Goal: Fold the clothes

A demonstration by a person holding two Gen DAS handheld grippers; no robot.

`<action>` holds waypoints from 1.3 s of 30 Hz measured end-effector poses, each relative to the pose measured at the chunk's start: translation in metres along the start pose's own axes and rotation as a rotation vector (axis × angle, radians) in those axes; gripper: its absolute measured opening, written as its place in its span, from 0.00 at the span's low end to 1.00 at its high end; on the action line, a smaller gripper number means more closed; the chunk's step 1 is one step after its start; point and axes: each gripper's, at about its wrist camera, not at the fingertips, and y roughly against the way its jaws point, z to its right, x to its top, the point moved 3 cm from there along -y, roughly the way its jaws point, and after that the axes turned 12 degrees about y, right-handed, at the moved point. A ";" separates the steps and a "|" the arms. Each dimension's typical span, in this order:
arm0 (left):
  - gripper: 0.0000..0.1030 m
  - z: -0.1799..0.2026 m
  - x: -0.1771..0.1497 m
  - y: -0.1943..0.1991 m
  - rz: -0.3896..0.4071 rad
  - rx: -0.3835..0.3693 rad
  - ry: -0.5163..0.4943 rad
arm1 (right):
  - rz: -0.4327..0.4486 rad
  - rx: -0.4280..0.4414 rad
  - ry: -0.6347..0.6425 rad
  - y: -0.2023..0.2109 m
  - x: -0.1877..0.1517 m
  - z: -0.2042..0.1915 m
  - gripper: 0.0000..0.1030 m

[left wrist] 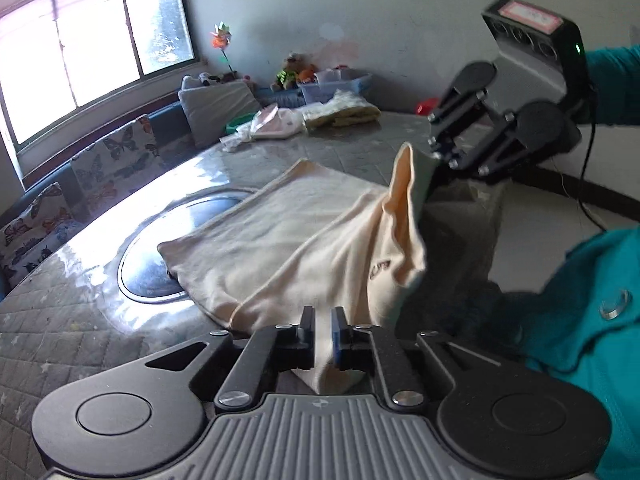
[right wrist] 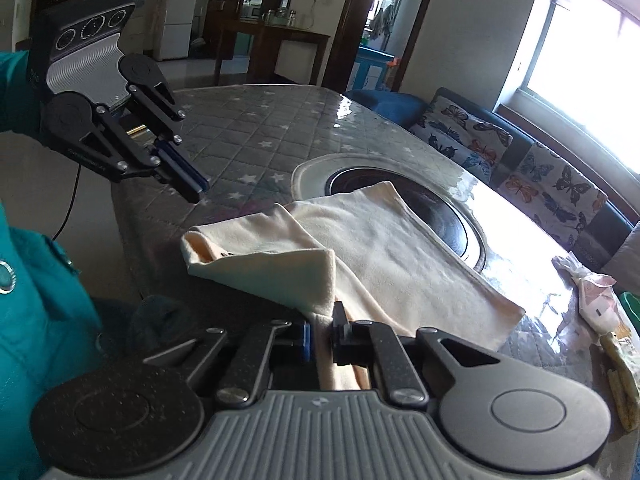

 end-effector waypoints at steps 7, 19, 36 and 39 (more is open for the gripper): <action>0.53 0.027 -0.018 -0.016 -0.017 0.012 -0.054 | 0.002 -0.013 -0.067 0.000 0.003 0.004 0.08; 0.46 0.043 -0.037 -0.048 0.005 0.108 -0.224 | 0.012 -0.048 -0.096 0.002 0.005 0.010 0.08; 0.05 0.008 -0.001 0.018 0.068 0.041 0.068 | 0.056 0.038 0.009 0.035 0.003 -0.021 0.08; 0.05 0.008 0.009 0.023 0.082 0.040 0.073 | 0.049 0.067 0.018 0.046 0.005 -0.024 0.08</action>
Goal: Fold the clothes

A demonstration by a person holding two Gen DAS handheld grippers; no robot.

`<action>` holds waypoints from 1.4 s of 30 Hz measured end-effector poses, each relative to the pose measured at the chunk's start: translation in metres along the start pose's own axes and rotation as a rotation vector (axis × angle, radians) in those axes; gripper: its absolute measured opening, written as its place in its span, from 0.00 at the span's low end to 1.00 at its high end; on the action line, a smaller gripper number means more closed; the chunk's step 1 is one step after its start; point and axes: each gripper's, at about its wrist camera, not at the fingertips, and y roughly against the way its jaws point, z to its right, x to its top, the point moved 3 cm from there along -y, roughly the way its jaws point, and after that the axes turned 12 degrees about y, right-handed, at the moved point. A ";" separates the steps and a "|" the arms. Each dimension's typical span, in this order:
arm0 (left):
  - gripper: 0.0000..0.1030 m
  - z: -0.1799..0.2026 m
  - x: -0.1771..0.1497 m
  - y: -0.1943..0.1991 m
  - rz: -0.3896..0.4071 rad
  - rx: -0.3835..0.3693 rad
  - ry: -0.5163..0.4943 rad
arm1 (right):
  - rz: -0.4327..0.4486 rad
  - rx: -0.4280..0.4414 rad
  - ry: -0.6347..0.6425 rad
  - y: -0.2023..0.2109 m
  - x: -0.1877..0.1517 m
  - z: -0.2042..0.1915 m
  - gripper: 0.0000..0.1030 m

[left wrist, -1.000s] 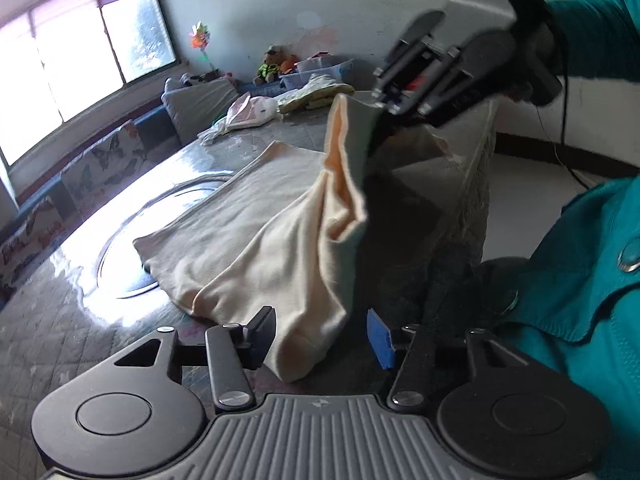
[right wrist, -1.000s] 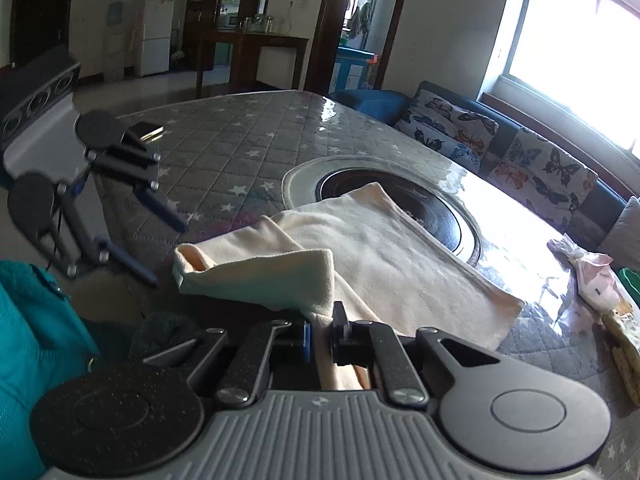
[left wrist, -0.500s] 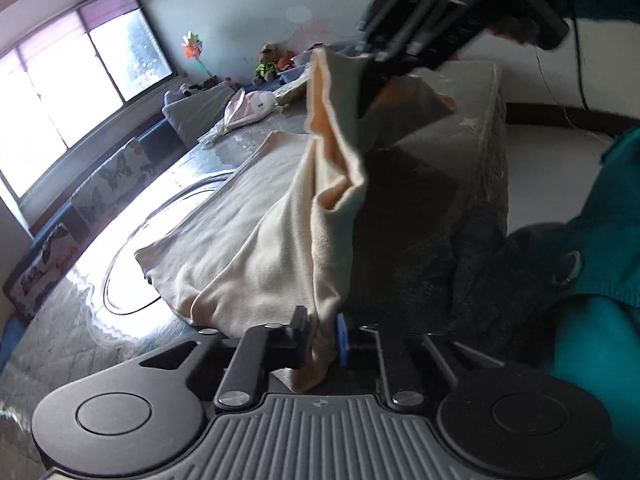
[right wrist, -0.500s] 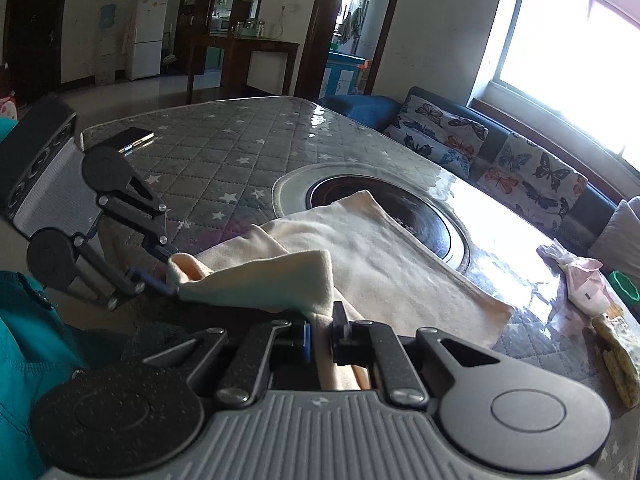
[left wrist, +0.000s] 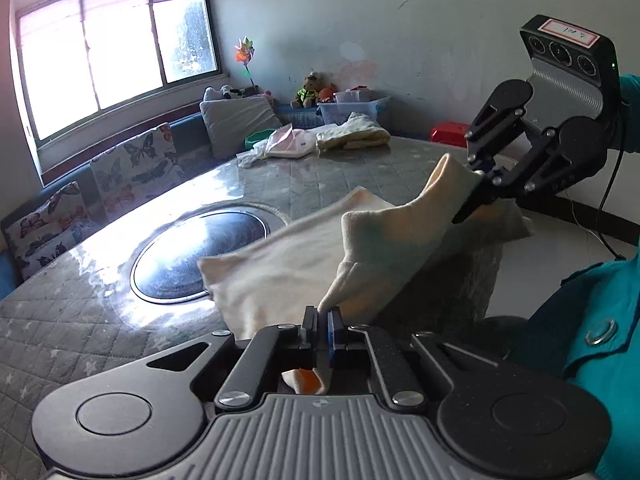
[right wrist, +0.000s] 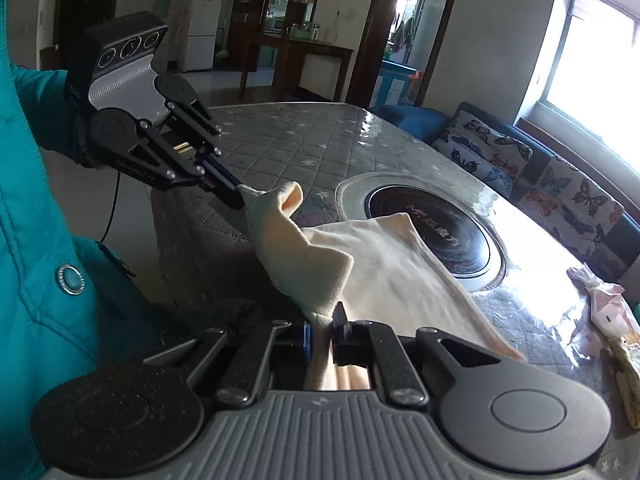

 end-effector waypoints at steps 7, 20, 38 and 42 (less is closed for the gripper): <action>0.05 -0.023 0.032 -0.033 0.027 0.049 0.020 | -0.005 -0.024 -0.062 -0.008 0.003 0.037 0.08; 0.05 -0.078 0.080 -0.184 -0.011 0.164 0.007 | -0.078 -0.131 -0.162 -0.095 -0.025 0.147 0.09; 0.13 -0.105 0.070 -0.216 -0.063 0.341 0.068 | -0.171 -0.339 -0.493 -0.085 -0.106 0.150 0.34; 0.13 -0.096 0.085 -0.204 -0.027 0.267 0.119 | -0.094 -0.335 -0.530 -0.080 -0.097 0.158 0.33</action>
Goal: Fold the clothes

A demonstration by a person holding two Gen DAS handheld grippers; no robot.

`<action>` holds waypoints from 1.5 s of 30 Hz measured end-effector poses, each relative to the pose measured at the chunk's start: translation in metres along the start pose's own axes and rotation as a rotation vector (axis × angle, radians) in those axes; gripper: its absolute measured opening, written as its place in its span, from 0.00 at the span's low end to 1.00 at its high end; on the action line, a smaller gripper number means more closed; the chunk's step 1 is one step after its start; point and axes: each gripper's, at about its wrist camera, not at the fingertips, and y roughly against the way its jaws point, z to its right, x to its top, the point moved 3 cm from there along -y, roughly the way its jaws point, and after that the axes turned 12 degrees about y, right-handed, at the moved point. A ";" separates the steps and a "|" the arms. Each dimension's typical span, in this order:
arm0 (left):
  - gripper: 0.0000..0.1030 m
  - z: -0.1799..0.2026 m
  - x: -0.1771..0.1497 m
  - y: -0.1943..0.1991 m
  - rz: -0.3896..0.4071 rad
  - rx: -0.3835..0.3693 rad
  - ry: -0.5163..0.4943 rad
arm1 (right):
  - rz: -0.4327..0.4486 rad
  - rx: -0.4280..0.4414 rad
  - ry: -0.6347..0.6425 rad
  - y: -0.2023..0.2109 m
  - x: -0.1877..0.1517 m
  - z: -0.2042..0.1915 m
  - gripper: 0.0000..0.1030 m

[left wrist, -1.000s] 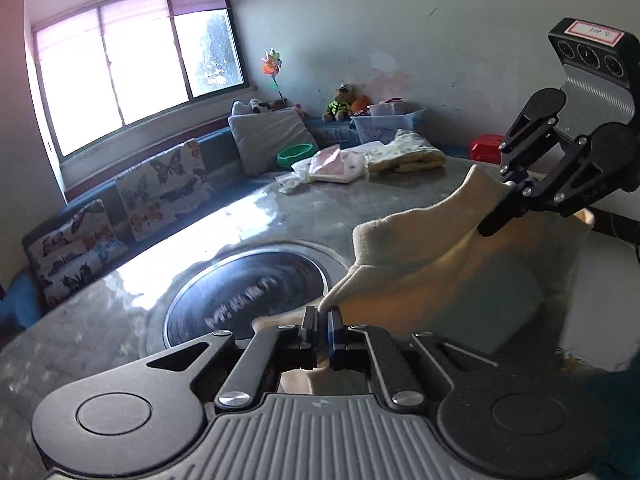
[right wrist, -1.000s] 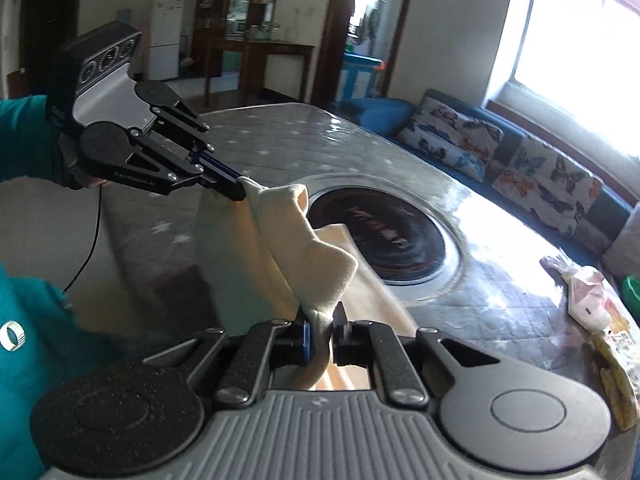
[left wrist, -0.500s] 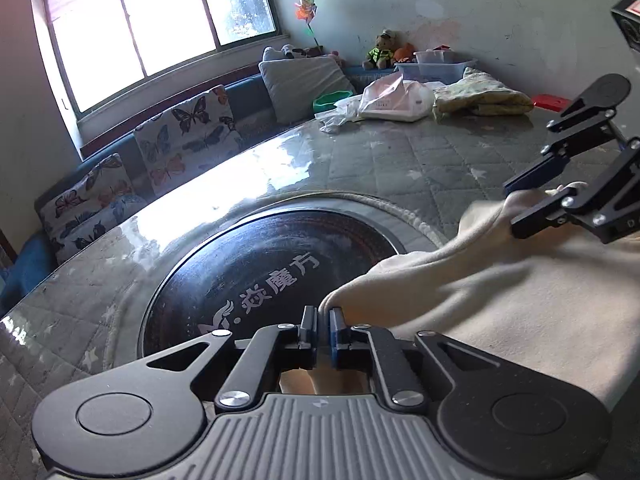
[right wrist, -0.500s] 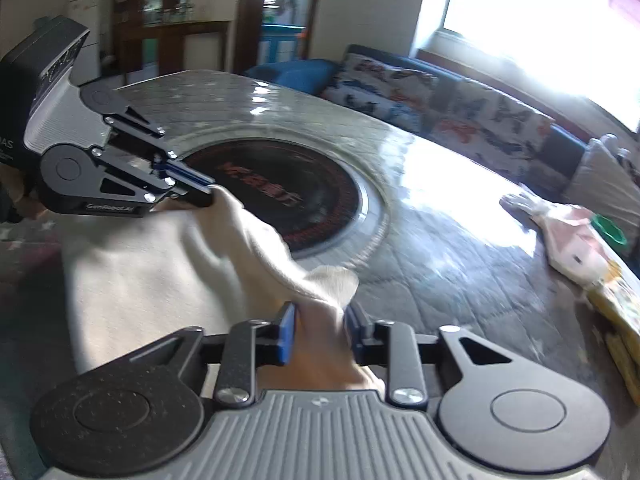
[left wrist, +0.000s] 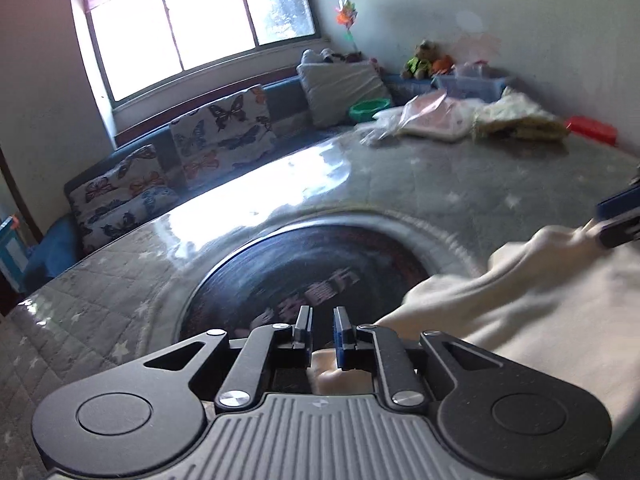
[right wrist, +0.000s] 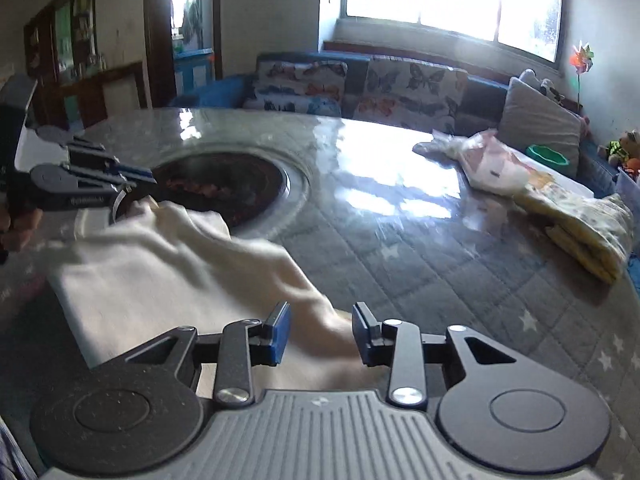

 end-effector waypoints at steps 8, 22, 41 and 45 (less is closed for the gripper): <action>0.13 0.047 0.006 -0.016 -0.074 -0.205 0.000 | -0.008 0.120 0.009 -0.042 0.032 -0.024 0.25; 0.24 0.047 -0.001 -0.038 -0.089 -0.171 0.036 | -0.027 0.093 -0.030 -0.066 0.040 -0.027 0.24; 0.27 0.053 -0.014 -0.007 -0.070 -0.197 0.048 | -0.057 0.054 -0.076 0.001 -0.019 -0.013 0.23; 0.27 0.038 -0.017 -0.004 -0.070 -0.169 0.078 | -0.043 0.031 -0.097 0.013 -0.025 -0.007 0.24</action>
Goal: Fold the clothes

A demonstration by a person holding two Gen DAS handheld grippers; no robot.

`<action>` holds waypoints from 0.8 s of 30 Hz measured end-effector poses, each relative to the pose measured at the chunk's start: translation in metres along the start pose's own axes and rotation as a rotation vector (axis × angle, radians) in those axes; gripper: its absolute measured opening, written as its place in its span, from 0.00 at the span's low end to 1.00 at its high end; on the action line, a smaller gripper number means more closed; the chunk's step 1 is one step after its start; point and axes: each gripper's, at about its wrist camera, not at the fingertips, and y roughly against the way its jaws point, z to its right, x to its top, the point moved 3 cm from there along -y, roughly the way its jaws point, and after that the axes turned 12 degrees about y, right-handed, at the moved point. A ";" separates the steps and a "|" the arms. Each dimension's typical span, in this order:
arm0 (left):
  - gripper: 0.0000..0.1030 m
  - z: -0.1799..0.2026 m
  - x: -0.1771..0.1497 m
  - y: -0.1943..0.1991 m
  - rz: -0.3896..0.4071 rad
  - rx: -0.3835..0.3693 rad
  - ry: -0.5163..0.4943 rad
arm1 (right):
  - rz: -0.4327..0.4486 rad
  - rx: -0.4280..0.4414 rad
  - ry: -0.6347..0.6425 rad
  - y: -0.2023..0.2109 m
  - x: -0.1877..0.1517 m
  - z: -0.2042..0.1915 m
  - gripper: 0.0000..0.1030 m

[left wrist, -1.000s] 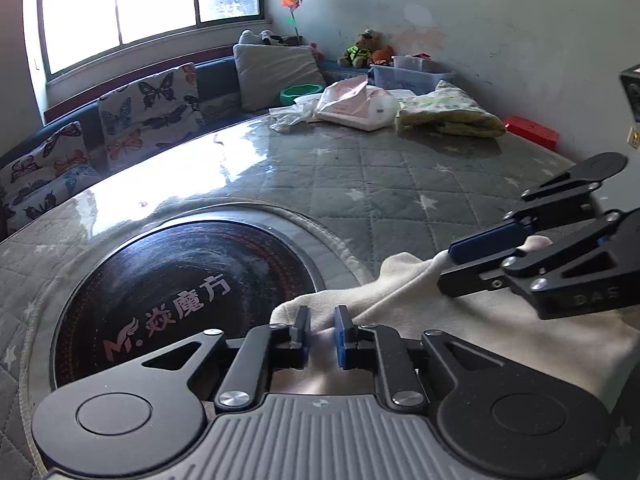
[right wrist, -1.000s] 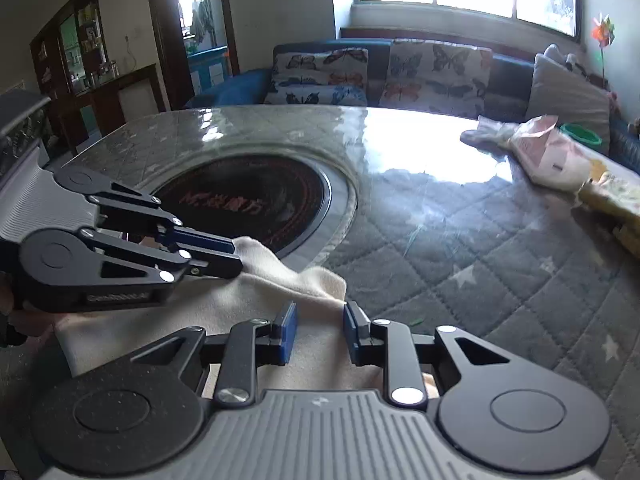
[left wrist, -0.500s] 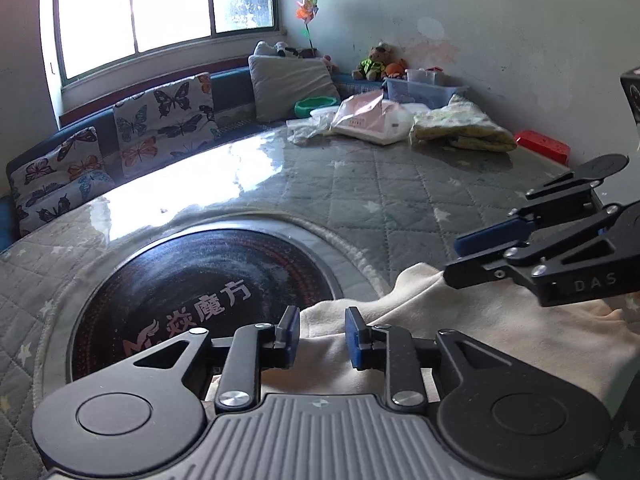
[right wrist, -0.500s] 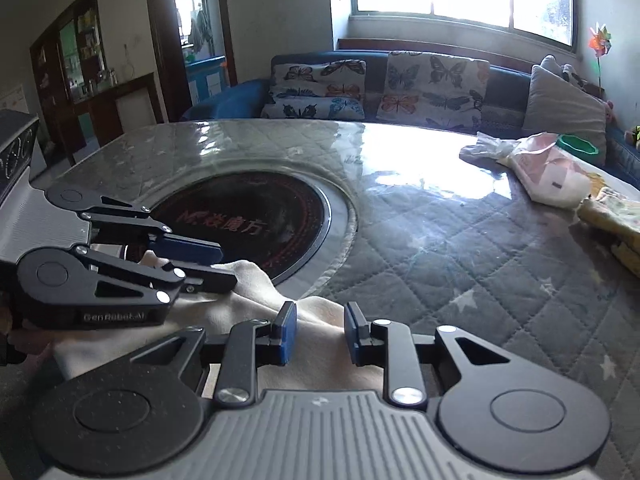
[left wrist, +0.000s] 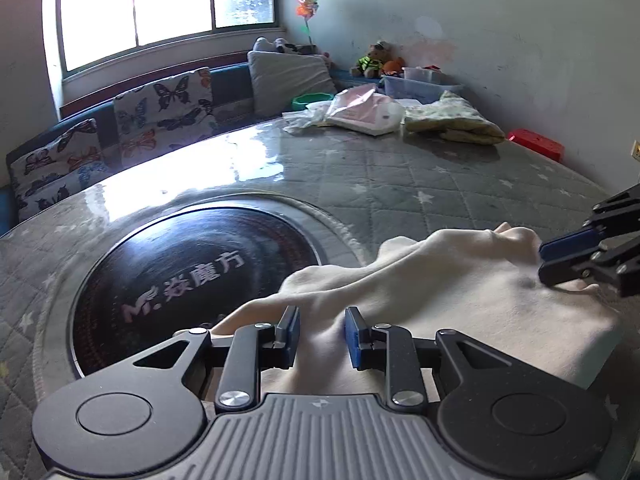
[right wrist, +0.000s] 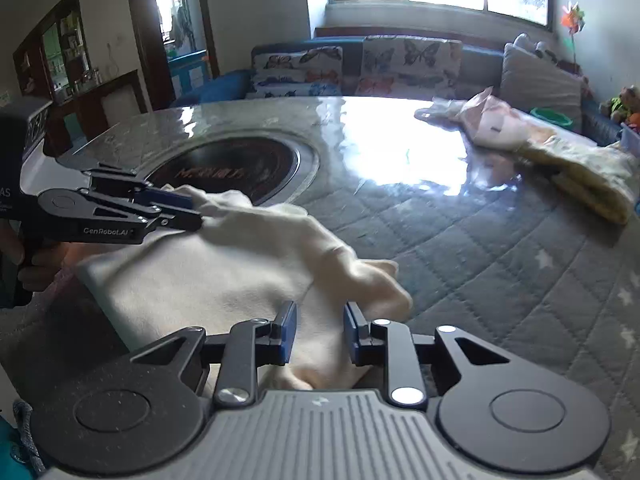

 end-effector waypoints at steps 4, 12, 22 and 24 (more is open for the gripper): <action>0.27 -0.015 0.003 0.004 0.015 0.029 0.040 | 0.028 -0.015 0.003 0.005 0.005 0.005 0.24; 0.27 -0.040 0.000 -0.004 0.002 0.080 0.083 | 0.010 -0.025 -0.026 -0.013 0.003 0.011 0.23; 0.29 -0.059 0.002 0.006 0.028 0.139 0.116 | 0.005 -0.043 0.003 -0.020 0.006 0.008 0.23; 0.28 -0.058 0.003 0.017 0.050 0.139 0.108 | 0.013 -0.053 0.018 -0.013 0.008 0.006 0.24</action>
